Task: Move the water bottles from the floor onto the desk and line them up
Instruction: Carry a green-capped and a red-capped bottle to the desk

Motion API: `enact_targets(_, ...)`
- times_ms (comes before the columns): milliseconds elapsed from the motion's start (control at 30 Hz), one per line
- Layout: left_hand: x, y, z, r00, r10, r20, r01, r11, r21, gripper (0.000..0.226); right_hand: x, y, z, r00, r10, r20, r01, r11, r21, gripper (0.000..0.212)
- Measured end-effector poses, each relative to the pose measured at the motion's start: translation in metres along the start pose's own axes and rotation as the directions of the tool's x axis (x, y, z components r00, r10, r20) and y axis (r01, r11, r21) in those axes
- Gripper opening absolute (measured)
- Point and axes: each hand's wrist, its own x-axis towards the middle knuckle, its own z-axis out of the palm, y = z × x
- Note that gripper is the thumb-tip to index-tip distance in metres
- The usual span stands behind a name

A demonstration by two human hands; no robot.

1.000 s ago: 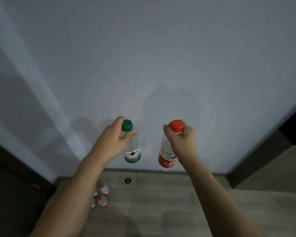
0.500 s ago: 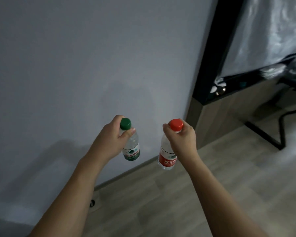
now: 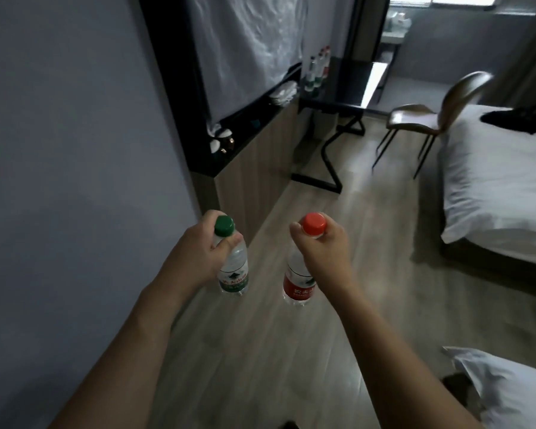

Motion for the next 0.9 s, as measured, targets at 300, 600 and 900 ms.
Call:
enact_targets(300,0.053,0.084,0.103,0.970,0.117,0.212,-0.106,0.992,-0.064,0.019,0.022,0.041,-0.117,0.964,0.047,-0.262,-0.060,0.997,-0.041,0.024)
enact_targets(600,0.103,0.145,0.155,0.952,0.179,0.247,-0.181,0.983,-0.013,0.021,0.080,0.069,-0.179,0.946,0.032,-0.322,-0.047,0.998,-0.038,0.022)
enact_targets(900,0.179,0.165,0.181,0.958,0.176,0.226,-0.169,0.984,-0.050,0.029,0.160,0.081,-0.202,0.948,0.004,-0.319,-0.024,0.998,-0.061,0.027)
